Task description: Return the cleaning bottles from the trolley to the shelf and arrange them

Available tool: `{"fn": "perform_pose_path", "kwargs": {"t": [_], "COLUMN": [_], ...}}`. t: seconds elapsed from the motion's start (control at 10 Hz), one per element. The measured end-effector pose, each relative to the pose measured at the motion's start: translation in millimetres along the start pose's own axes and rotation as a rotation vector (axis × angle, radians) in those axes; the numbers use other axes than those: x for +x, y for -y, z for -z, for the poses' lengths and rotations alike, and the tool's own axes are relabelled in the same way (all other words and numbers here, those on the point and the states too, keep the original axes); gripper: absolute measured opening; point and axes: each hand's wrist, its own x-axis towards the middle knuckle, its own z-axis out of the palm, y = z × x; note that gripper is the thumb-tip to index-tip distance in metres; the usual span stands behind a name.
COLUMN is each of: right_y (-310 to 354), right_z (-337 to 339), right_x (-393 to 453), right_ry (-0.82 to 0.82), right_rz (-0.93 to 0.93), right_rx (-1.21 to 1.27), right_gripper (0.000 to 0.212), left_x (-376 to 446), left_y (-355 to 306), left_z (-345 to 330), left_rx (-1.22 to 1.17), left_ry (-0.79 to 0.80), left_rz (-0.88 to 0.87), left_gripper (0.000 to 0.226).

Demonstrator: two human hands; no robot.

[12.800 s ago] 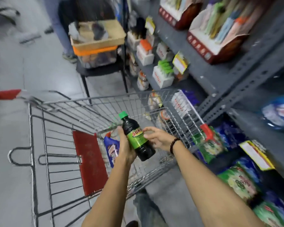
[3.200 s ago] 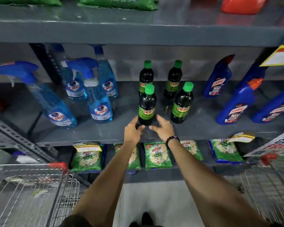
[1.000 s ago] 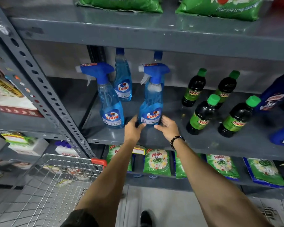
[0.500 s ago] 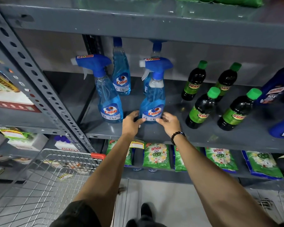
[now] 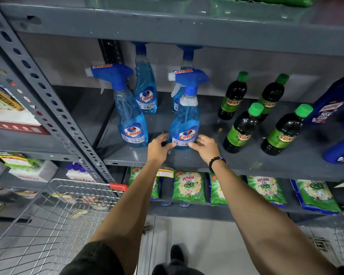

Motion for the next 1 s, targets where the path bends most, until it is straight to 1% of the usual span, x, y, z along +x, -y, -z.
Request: {"fn": "perform_pose_path", "kwargs": {"t": [0.4,0.6,0.7,0.8,0.9,1.0], "right_y": [2.8,2.8,0.5,-0.1,-4.3,-9.7], "right_z": [2.4,2.5,2.3,2.1,1.7,3.8], "right_x": [-0.8,-1.1,-2.1,-3.8,-5.6,-21.1], "right_ry": [0.019,0.036,0.055,0.074,0.044,0.019], "right_rz": [-0.008,-0.021,-0.053,-0.083,-0.104,-0.090], "right_rx": [-0.035,-0.012,0.026,0.047,0.051,-0.140], "right_gripper": [0.040,0.042,0.048,0.057,0.061,0.056], "left_x": [0.7,-1.2,-1.9,-8.9,-20.3,-38.6], "left_y": [2.5,1.7,5.2,8.4,15.8,22.3], "left_z": [0.4,0.0,0.2,-1.5,-8.7,-11.9], "left_rx": [0.016,0.035,0.060,0.149,0.339,0.481], "left_ry": [0.007,0.006,0.001,-0.035,-0.062,-0.043], "left_rz": [-0.030,-0.030,-0.020,0.015,-0.035,-0.083], "left_gripper": [0.042,0.043,0.046,0.056,0.060,0.059]}}
